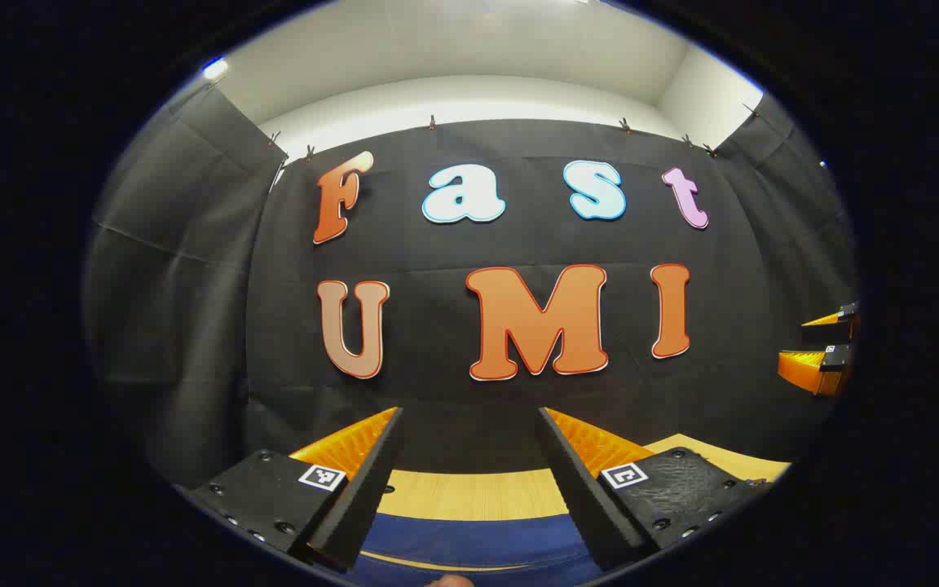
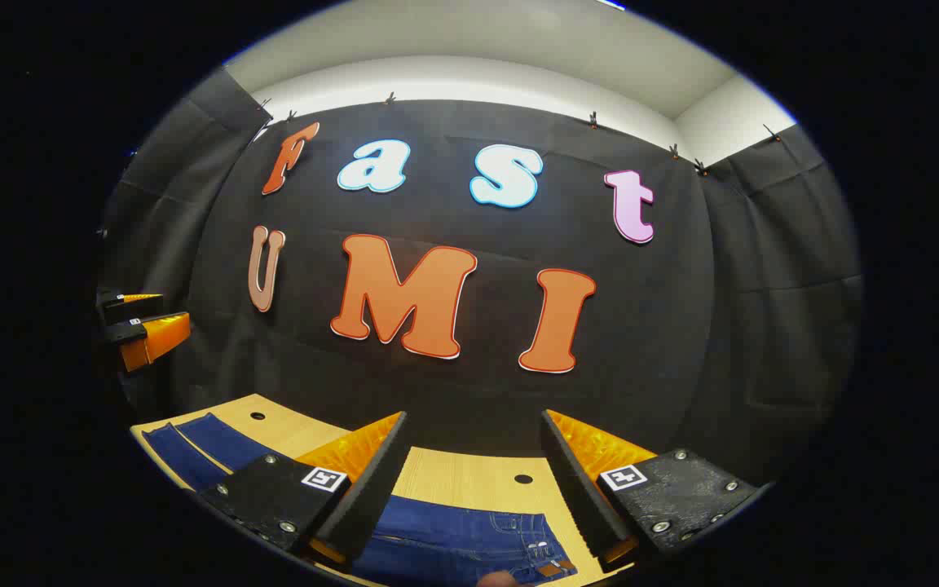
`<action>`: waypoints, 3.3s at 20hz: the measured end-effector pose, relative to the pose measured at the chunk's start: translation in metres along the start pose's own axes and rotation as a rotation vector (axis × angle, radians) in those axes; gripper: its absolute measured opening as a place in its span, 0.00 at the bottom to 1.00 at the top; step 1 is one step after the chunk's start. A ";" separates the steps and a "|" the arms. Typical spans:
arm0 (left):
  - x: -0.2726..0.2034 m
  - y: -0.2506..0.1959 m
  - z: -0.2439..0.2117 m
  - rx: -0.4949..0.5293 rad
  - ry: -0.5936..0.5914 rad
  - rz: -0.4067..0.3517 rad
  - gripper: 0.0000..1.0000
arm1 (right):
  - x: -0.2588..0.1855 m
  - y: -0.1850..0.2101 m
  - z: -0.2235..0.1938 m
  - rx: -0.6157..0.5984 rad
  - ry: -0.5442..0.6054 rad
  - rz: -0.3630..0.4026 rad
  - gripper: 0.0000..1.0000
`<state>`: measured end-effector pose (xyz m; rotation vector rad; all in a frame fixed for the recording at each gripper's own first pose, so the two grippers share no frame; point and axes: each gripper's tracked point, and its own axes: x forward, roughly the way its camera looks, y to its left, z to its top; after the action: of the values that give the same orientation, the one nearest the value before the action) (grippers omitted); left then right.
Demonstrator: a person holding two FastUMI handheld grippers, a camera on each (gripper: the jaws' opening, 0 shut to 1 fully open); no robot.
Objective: Grasp the waist and the cuffs of the jeans and fold them to make the two legs overlap; first hold the waist and fold one-third of the jeans toward the cuffs, then hold the cuffs and fold the remaining one-third in the same direction to finish folding.
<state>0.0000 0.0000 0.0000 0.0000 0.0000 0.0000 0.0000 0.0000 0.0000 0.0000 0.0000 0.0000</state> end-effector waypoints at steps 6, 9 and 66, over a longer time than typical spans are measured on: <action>0.013 -0.013 -0.003 0.009 -0.025 0.042 1.00 | 0.017 0.012 -0.021 0.055 0.026 0.093 0.97; 0.015 -0.012 -0.010 0.021 -0.014 0.059 0.98 | 0.028 0.015 -0.036 0.036 0.051 0.100 0.97; -0.107 0.297 -0.405 -1.069 0.954 0.691 0.96 | -0.063 -0.098 -0.425 1.025 1.156 -0.369 0.97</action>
<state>-0.1071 0.2972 -0.4046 -1.0690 0.9537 0.6913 -0.0625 -0.0975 -0.4254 1.0249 1.1560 -0.3693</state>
